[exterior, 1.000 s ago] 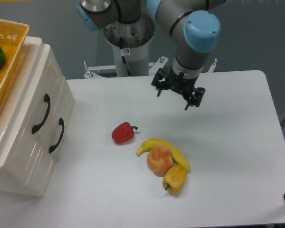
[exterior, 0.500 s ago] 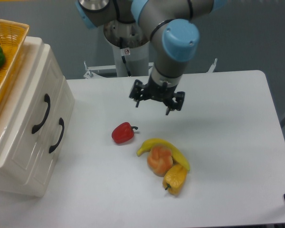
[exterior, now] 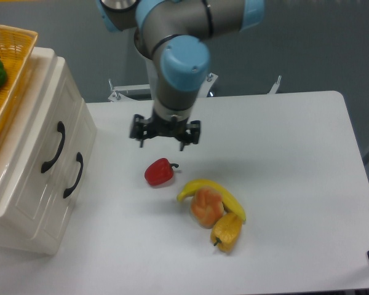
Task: Slide the top white drawer open
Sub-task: 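Move the gripper across the table toward the upper drawer's black handle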
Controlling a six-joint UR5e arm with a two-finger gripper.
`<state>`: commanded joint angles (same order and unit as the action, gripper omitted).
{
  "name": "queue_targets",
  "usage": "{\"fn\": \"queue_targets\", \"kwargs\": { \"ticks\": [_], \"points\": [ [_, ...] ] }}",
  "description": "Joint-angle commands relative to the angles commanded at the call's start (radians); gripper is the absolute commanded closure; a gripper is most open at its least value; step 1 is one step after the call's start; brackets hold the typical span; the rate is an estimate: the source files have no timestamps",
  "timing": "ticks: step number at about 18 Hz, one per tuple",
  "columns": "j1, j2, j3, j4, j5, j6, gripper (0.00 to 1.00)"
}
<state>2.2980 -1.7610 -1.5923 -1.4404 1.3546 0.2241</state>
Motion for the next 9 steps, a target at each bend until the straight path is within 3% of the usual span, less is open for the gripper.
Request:
{"fn": "queue_targets", "kwargs": {
  "ticks": [9],
  "points": [
    [-0.052, -0.029, 0.041, 0.005, -0.118, -0.029, 0.0]
  ]
}}
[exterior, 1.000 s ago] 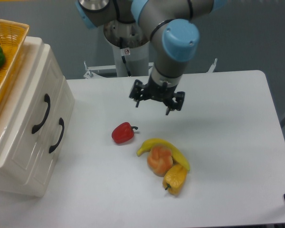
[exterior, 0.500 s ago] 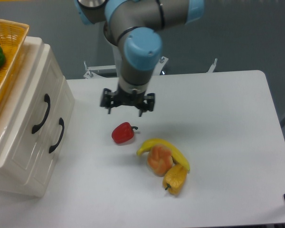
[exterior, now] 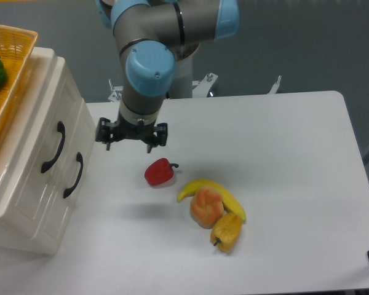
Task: Slide the top white drawer open
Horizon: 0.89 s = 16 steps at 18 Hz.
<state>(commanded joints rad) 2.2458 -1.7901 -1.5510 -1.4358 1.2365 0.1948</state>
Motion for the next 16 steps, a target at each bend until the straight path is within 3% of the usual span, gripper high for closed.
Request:
{"fn": "queue_targets", "kwargs": {
  "ticks": [6, 16],
  "points": [
    [-0.047, -0.025, 0.012, 0.055, -0.015, 0.011, 0.0],
    [-0.1, -0.042, 0.012, 0.055, -0.015, 0.063, 0.0]
  ]
}}
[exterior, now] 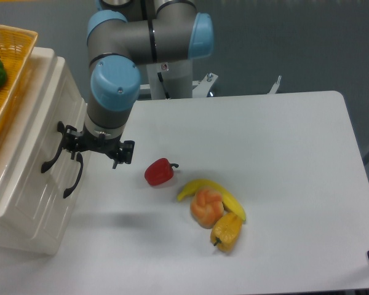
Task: Slide the top white drawer open
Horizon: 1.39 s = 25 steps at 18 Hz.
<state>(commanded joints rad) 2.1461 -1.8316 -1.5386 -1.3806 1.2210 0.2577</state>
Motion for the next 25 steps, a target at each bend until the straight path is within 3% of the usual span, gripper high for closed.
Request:
{"fn": "queue_targets", "kwargs": {
  "ticks": [25],
  "points": [
    [-0.003, 0.011, -0.035, -0.021, -0.08, -0.017, 0.0]
  ]
}}
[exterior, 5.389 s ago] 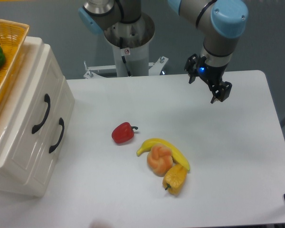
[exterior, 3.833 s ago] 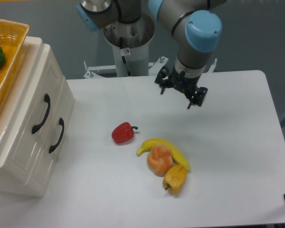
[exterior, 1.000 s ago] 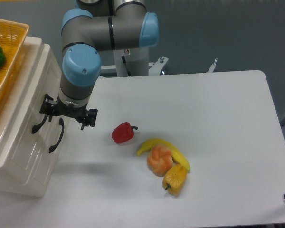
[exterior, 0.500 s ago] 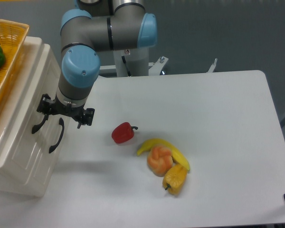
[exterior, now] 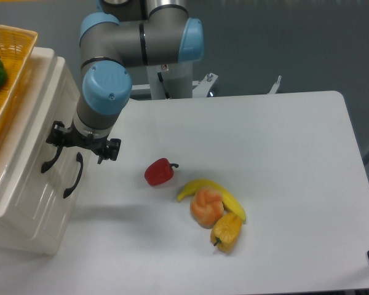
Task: Slide the top white drawer open
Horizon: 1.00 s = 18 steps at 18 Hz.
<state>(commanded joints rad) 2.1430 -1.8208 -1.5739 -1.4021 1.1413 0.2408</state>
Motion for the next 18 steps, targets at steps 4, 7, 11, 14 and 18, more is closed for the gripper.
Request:
{"fn": "queue_targets", "kwargs": {
  "ticks": [4, 7, 11, 14, 18],
  "points": [
    [-0.002, 0.0, 0.0, -0.002, 0.0, 0.0, 0.0],
    [-0.005, -0.002, 0.0, -0.002, 0.0, 0.0, 0.0],
    [-0.006, -0.002, -0.002, -0.002, 0.0, 0.0, 0.0],
    [-0.014, -0.002, -0.002, -0.002, 0.0, 0.002, 0.0],
    [-0.015, -0.003, -0.002, -0.002, 0.0, 0.002, 0.0]
  ]
}}
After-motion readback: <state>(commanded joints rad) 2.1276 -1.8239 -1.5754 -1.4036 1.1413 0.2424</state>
